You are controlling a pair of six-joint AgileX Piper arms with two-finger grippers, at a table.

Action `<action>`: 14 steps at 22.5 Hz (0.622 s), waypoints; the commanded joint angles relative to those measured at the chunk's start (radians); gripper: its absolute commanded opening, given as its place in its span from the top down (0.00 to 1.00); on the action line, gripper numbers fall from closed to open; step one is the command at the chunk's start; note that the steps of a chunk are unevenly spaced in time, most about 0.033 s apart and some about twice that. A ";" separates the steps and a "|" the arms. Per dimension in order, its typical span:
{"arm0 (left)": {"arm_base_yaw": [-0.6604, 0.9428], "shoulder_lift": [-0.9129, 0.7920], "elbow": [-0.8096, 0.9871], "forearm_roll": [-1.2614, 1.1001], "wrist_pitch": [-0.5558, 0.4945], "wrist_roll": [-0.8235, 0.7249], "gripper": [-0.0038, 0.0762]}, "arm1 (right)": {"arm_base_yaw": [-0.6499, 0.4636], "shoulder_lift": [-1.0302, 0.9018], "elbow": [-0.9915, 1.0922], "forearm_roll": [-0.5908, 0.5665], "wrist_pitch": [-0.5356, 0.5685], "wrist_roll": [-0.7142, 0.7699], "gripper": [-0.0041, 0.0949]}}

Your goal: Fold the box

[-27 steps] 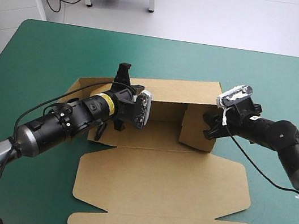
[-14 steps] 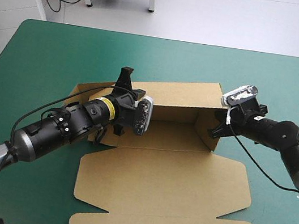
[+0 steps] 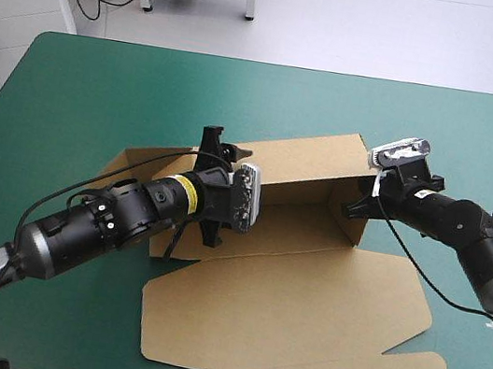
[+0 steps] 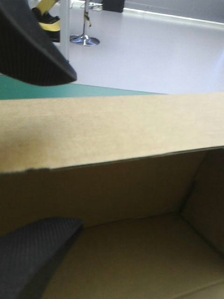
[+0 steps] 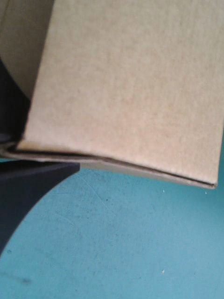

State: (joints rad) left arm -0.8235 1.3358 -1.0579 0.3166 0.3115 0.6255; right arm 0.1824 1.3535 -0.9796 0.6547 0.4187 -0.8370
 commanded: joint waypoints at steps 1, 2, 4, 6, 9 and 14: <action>-0.086 -0.098 -0.033 -0.006 -0.056 -0.049 0.19 | 0.003 -0.033 -0.030 -0.082 -0.124 0.187 0.98; -0.119 -0.117 -0.033 -0.006 -0.054 -0.069 0.19 | 0.003 -0.033 -0.030 -0.113 -0.146 0.236 0.98; -0.172 -0.148 -0.035 -0.006 -0.024 -0.102 0.20 | 0.003 -0.033 -0.030 -0.199 -0.172 0.308 0.98; -0.201 -0.158 -0.047 -0.006 0.056 -0.101 0.31 | 0.003 -0.033 -0.032 -0.273 -0.175 0.365 0.98; -0.210 -0.156 -0.085 -0.006 0.134 -0.101 0.67 | 0.003 -0.033 -0.032 -0.286 -0.177 0.378 0.98; -0.210 -0.139 -0.210 -0.015 0.260 -0.109 0.94 | 0.003 -0.033 -0.032 -0.286 -0.178 0.378 0.98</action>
State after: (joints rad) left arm -1.0245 1.2110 -1.1741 0.3093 0.5613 0.5400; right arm 0.1875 1.3535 -0.9796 0.3624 0.3173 -0.4656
